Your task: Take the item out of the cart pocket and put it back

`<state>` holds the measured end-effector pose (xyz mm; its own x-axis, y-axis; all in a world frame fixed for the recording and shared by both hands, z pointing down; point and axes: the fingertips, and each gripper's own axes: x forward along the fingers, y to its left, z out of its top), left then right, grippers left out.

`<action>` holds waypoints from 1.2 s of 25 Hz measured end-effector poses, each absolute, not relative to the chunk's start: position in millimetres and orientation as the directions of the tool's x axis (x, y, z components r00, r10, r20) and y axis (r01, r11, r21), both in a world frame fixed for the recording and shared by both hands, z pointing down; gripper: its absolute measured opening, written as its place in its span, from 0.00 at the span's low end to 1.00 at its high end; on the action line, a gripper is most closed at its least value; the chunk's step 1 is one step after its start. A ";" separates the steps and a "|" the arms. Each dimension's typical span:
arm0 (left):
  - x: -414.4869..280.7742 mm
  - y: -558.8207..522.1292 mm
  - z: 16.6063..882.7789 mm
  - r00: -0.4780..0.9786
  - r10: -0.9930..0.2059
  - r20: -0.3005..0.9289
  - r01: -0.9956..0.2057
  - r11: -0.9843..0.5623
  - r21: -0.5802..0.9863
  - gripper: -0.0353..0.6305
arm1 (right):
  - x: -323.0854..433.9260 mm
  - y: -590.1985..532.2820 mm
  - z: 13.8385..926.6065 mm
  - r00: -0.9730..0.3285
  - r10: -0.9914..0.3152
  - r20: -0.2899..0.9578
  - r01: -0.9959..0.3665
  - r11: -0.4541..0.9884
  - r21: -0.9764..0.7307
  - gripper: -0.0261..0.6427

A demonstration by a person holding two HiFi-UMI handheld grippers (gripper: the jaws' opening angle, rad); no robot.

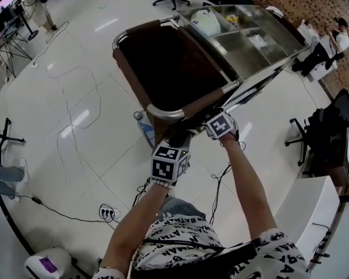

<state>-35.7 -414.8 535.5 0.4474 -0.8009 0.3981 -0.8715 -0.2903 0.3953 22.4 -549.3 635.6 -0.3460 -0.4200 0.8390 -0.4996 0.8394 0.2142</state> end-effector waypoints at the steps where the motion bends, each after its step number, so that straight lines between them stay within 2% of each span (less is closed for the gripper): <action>1: -34.3 -413.3 534.3 0.450 -0.799 0.398 -0.871 -0.295 0.393 0.05 | 24.0 -548.1 629.1 -0.348 -0.430 0.833 -0.504 0.835 0.220 0.26; 11: -18.9 -394.2 513.9 0.480 -0.792 0.378 -0.864 -0.352 0.358 0.05 | 51.7 -531.6 583.2 -0.333 -0.500 0.799 -0.564 0.785 0.256 0.26; 19: -19.3 -357.3 500.4 0.493 -0.790 0.365 -0.861 -0.384 0.333 0.05 | 58.9 -493.0 541.3 -0.377 -0.574 0.727 -0.630 0.734 0.254 0.26; 30: -23.9 -219.0 486.5 0.538 -0.771 0.341 -0.839 -0.451 0.304 0.05 | 82.9 -338.5 457.2 -0.372 -0.751 0.545 -0.741 0.594 0.314 0.26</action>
